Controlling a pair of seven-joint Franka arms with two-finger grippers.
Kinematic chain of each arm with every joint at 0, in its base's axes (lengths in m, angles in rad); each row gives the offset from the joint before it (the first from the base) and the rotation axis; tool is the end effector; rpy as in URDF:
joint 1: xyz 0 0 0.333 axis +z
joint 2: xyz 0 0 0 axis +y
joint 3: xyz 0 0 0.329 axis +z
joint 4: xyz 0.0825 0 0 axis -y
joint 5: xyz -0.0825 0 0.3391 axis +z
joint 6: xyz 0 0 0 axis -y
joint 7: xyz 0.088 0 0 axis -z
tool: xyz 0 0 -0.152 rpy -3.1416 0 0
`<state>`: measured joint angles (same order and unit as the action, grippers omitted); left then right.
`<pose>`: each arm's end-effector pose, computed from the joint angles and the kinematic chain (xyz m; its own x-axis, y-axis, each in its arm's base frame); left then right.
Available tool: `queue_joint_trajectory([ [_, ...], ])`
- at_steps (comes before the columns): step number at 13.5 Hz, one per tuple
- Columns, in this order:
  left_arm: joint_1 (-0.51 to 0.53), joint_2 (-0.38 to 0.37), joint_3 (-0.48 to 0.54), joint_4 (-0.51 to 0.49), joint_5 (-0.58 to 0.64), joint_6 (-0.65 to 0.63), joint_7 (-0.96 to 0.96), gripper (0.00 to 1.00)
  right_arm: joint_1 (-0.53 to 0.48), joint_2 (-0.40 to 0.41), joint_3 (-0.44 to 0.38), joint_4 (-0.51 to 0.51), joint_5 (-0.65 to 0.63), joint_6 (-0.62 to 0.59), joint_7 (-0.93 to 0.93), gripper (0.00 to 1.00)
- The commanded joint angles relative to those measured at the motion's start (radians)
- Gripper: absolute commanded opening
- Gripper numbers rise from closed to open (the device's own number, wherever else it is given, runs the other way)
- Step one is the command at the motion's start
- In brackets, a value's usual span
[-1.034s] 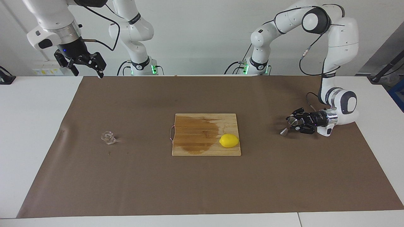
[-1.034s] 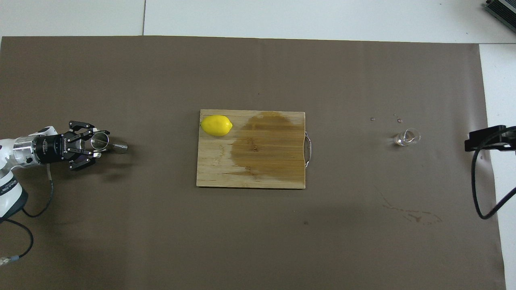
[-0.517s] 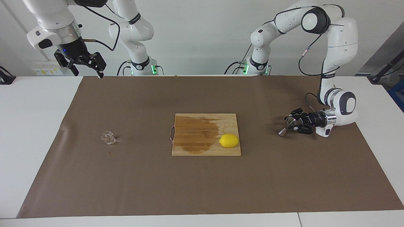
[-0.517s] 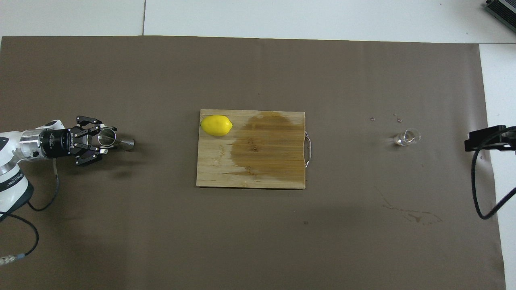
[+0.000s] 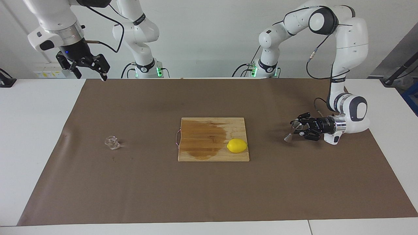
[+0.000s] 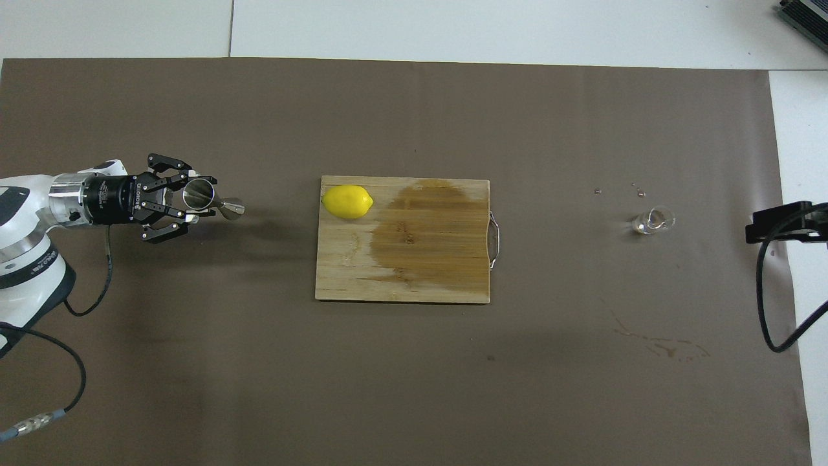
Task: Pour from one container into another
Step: 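Lift the metal cup and carry it over the wooden board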
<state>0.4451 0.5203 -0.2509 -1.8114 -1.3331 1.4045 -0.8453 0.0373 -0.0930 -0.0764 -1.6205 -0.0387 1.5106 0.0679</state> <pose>0.5767 -0.0291 0.3601 -0.0188 -0.0599 -0.9980 0.9982 -0.0582 -0.0153 0.4716 -0.0264 0.6118 0.9940 -0.1086 -0.0150 -0.1081 -0.9936 0.0327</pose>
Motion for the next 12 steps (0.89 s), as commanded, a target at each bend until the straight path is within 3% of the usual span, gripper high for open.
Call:
queue_joint_trajectory([
  [1, -0.066, -0.054, 0.024, -0.022, -0.047, 0.005, -0.028, 0.27, -0.002, -0.014, 0.001, -0.012, 0.023, -0.003, 0.009, 1.00],
  [8, -0.296, -0.126, 0.062, -0.048, -0.153, 0.138, -0.052, 0.27, -0.002, -0.014, 0.001, -0.012, 0.023, -0.001, 0.009, 1.00],
  [12, -0.688, -0.128, 0.386, -0.055, -0.314, 0.154, -0.077, 0.27, -0.004, -0.014, 0.001, -0.012, 0.023, -0.001, 0.007, 1.00],
])
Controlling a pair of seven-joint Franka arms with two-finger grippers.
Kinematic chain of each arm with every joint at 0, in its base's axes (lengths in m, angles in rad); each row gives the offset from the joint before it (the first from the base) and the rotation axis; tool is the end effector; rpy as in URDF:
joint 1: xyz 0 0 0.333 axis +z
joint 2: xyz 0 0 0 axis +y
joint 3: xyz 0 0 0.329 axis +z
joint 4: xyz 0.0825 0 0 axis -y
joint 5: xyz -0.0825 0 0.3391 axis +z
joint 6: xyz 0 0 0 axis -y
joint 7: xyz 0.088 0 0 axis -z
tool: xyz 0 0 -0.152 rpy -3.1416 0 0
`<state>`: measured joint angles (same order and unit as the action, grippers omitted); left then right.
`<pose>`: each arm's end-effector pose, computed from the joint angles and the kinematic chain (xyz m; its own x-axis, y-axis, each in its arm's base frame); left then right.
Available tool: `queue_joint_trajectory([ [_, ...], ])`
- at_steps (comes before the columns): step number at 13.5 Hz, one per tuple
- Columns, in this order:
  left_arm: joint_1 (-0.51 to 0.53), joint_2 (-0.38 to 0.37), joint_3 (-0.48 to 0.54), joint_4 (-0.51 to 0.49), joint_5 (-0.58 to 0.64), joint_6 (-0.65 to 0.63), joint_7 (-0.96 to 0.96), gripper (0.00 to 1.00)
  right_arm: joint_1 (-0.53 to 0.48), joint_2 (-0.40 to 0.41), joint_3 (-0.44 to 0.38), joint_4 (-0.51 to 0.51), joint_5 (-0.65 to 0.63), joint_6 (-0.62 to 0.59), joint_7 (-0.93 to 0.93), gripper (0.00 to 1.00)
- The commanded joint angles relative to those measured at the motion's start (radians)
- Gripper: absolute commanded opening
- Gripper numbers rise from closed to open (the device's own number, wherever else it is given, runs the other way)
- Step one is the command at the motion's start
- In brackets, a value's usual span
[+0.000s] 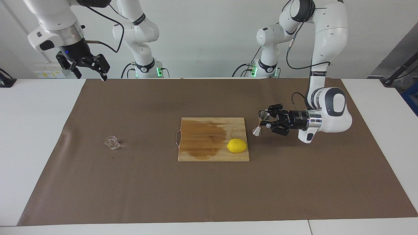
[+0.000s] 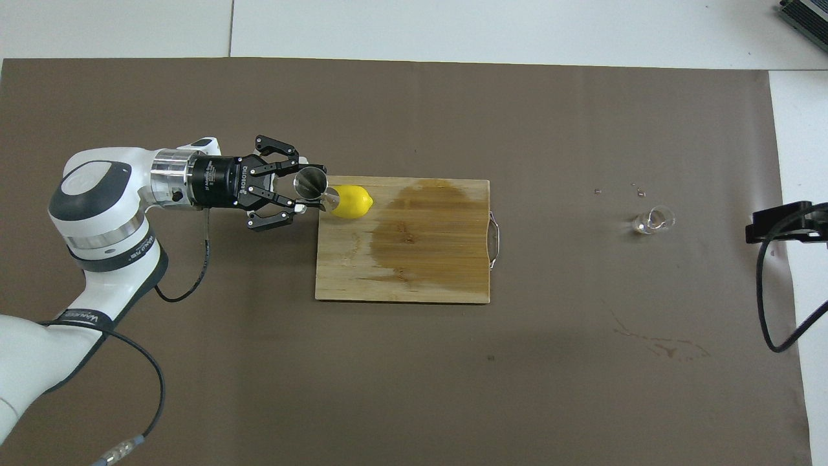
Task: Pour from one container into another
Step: 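Lift the metal cup and carry it over the wooden board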
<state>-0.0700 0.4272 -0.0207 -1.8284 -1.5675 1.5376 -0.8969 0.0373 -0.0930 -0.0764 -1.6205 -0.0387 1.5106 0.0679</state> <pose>0.5741 -0.2060 0.3962 -0.0135 -0.0256 -0.9996 0.9931 -0.1166 -0.0104 0.4716 -0.0264 0.6118 0.9940 -0.1086 -0.0150 -0.1081 -0.9936 0.0327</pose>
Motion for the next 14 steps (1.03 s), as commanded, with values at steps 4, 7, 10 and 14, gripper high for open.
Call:
queue_joint_trajectory([
  [4, -0.341, -0.030, 0.240, -0.068, -0.169, 0.100, -0.034, 0.26, -0.002, -0.014, 0.001, -0.012, 0.023, -0.001, 0.007, 1.00],
  [7, -0.412, -0.028, 0.240, -0.078, -0.183, 0.173, -0.025, 0.26, -0.002, -0.014, 0.001, -0.012, 0.023, -0.001, 0.007, 1.00],
  [10, -0.448, -0.021, 0.237, -0.092, -0.206, 0.205, -0.013, 0.26, -0.002, -0.014, 0.001, -0.012, 0.023, -0.001, 0.009, 1.00],
  [14, -0.468, 0.018, 0.234, -0.107, -0.255, 0.204, 0.056, 0.26, -0.002, -0.014, 0.001, -0.012, 0.023, -0.001, 0.009, 1.00],
])
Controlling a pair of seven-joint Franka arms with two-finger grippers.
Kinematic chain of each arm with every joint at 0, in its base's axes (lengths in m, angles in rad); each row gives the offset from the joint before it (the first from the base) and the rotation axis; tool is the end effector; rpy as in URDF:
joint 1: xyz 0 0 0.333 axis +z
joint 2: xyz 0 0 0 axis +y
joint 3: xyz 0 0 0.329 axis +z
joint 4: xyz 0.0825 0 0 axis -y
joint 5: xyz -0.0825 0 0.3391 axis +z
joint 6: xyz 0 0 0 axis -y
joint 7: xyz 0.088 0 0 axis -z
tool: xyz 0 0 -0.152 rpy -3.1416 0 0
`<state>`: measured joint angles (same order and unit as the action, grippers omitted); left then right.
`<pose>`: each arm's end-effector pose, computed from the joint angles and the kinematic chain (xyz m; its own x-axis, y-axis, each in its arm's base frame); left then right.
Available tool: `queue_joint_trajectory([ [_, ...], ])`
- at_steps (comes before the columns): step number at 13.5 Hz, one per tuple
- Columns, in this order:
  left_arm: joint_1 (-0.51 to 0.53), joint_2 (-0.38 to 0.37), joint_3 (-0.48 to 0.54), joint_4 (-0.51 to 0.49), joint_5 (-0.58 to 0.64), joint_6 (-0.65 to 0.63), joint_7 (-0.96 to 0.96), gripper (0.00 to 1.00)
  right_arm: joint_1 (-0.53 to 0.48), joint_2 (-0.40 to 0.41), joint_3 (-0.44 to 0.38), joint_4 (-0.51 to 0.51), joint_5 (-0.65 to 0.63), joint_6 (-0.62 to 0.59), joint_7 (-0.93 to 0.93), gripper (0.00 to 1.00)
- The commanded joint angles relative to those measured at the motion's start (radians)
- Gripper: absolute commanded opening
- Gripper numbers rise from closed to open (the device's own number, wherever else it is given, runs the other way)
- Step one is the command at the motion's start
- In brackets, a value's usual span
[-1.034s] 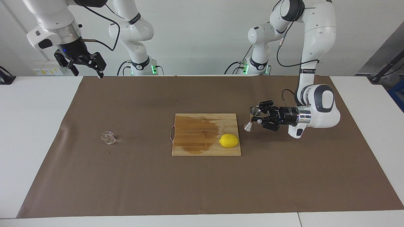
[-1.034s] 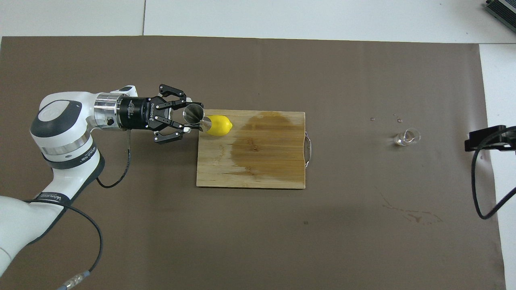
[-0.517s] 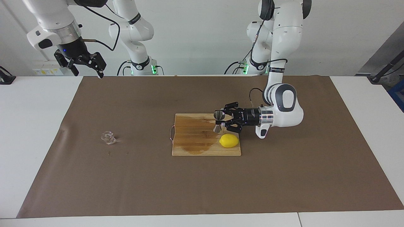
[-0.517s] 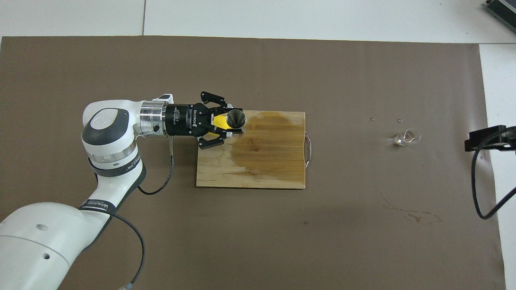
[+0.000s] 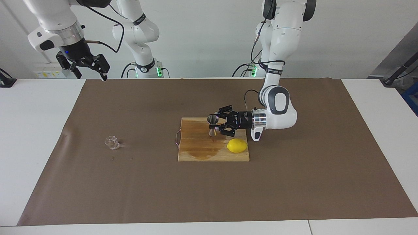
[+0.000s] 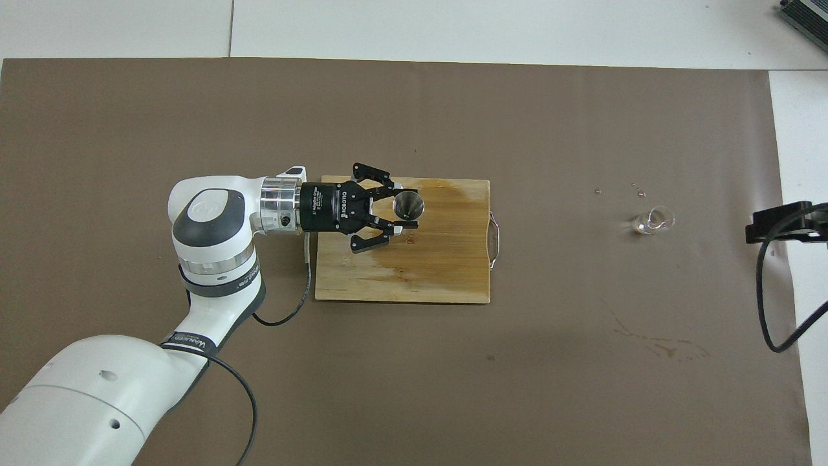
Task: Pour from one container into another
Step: 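Lift the metal cup and carry it over the wooden board, then lower the metal cup onto the board and open the left gripper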
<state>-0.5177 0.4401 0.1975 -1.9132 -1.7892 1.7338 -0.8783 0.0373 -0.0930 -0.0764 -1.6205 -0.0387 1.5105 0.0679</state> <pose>0.5336 -0.3304 0.3506 -0.0803 0.0470 -0.9957 0.9943 -0.0658 -0.0833 0.4716 -0.0264 0.6118 0.9940 -0.1086 -0.0151 -0.1081 -0.9936 0.0327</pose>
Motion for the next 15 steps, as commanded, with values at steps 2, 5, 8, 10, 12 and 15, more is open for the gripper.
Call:
queue_joint_trajectory([
  [2, -0.021, 0.025, 0.016, -0.027, -0.044, -0.003, 0.051, 0.26, -0.004, -0.014, 0.001, -0.012, 0.023, -0.003, 0.009, 1.00],
  [5, -0.015, 0.049, 0.014, -0.029, -0.045, -0.016, 0.084, 0.26, -0.004, -0.014, 0.001, -0.012, 0.023, -0.003, 0.009, 1.00],
  [8, -0.011, 0.052, 0.014, -0.029, -0.048, -0.016, 0.084, 0.26, -0.002, -0.014, 0.001, -0.012, 0.023, -0.001, 0.009, 1.00],
  [10, -0.008, 0.058, 0.014, -0.029, -0.048, -0.019, 0.105, 0.26, -0.002, -0.014, 0.001, -0.012, 0.023, -0.003, 0.007, 1.00],
  [12, -0.005, 0.075, 0.014, -0.029, -0.048, -0.040, 0.128, 0.27, -0.004, -0.014, 0.001, -0.012, 0.023, -0.001, 0.009, 1.00],
  [15, -0.004, 0.084, 0.014, -0.030, -0.048, -0.049, 0.140, 0.27, -0.002, -0.014, 0.001, -0.012, 0.023, -0.001, 0.009, 1.00],
])
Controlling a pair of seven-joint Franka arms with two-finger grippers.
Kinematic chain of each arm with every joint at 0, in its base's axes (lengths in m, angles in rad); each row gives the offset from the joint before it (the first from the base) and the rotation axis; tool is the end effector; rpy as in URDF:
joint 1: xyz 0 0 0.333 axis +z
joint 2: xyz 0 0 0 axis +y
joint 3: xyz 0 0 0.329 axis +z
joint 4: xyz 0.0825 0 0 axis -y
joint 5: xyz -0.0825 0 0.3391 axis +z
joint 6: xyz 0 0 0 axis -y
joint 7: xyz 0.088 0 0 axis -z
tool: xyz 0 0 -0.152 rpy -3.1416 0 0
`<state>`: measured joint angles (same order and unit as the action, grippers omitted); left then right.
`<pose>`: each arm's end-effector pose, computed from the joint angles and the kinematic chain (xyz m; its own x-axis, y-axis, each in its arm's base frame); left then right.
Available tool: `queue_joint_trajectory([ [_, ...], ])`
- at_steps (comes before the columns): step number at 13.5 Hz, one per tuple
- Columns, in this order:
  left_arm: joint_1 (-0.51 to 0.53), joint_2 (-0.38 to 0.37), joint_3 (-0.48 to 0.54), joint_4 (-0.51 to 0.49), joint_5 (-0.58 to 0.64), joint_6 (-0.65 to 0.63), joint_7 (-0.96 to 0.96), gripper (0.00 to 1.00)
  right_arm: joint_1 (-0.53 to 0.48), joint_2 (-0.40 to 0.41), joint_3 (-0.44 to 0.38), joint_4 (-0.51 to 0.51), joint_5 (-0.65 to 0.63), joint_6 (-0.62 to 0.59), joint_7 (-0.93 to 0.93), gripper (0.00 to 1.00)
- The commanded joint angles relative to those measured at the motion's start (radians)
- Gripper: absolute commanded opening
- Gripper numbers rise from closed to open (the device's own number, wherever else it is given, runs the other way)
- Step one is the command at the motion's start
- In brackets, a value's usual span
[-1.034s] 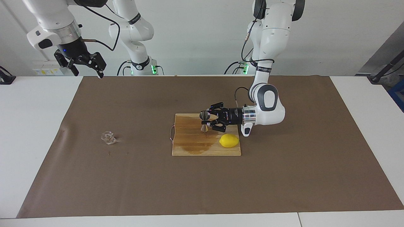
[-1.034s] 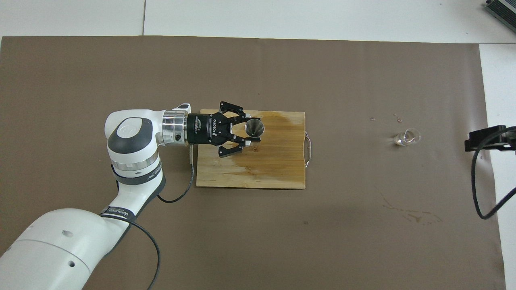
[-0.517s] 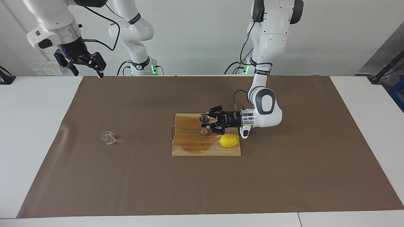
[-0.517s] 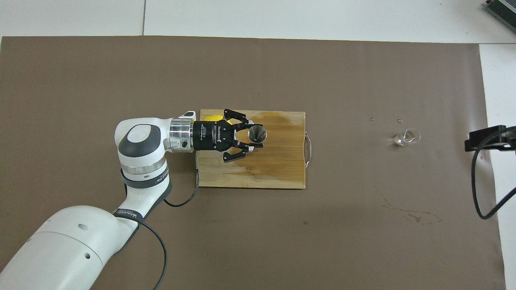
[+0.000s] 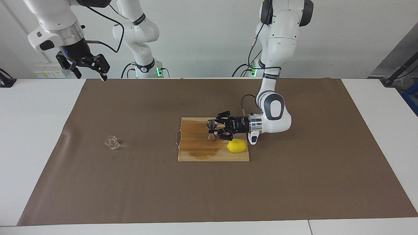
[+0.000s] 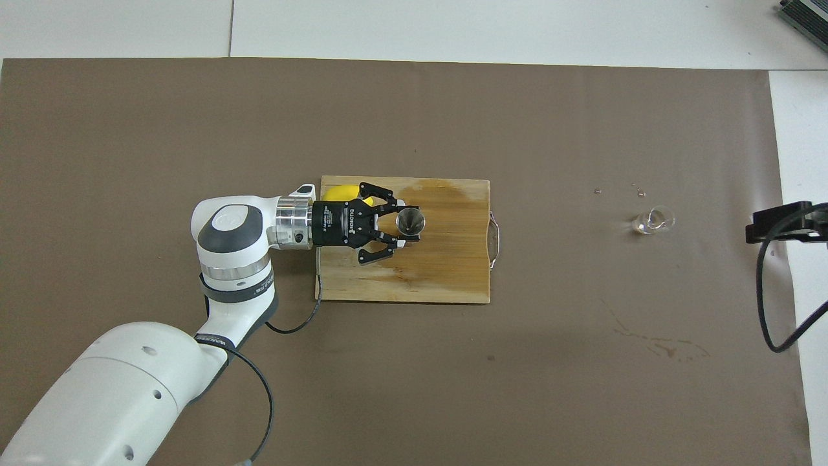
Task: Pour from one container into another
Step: 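Lower the metal cup onto the board and open the left gripper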
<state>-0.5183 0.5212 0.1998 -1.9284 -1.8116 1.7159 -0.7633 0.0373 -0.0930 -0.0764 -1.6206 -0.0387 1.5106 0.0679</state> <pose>0.5303 -0.3293 0.2979 -0.0552 0.0573 -0.9968 0.9962 -0.0636 -0.0588 0.4716 -0.0264 0.6118 0.9940 -0.1086 -0.0151 -0.1081 -0.9936 0.0327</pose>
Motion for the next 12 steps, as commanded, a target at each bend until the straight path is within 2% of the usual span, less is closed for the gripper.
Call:
queue_joint_trajectory([
  [1, -0.003, 0.003, 0.012, -0.020, -0.028, -0.033, 0.027, 0.27, -0.002, -0.014, 0.001, -0.012, 0.023, -0.001, 0.007, 1.00],
  [7, -0.005, 0.011, 0.012, -0.027, -0.034, -0.033, 0.056, 0.28, -0.004, -0.014, 0.001, -0.012, 0.023, -0.001, 0.007, 1.00],
  [10, -0.005, 0.011, 0.012, -0.027, -0.035, -0.033, 0.056, 0.33, -0.004, -0.014, 0.001, -0.012, 0.023, -0.001, 0.007, 1.00],
  [12, -0.005, 0.011, 0.012, -0.027, -0.038, -0.033, 0.055, 0.60, -0.002, -0.014, 0.001, -0.012, 0.023, -0.001, 0.007, 1.00],
])
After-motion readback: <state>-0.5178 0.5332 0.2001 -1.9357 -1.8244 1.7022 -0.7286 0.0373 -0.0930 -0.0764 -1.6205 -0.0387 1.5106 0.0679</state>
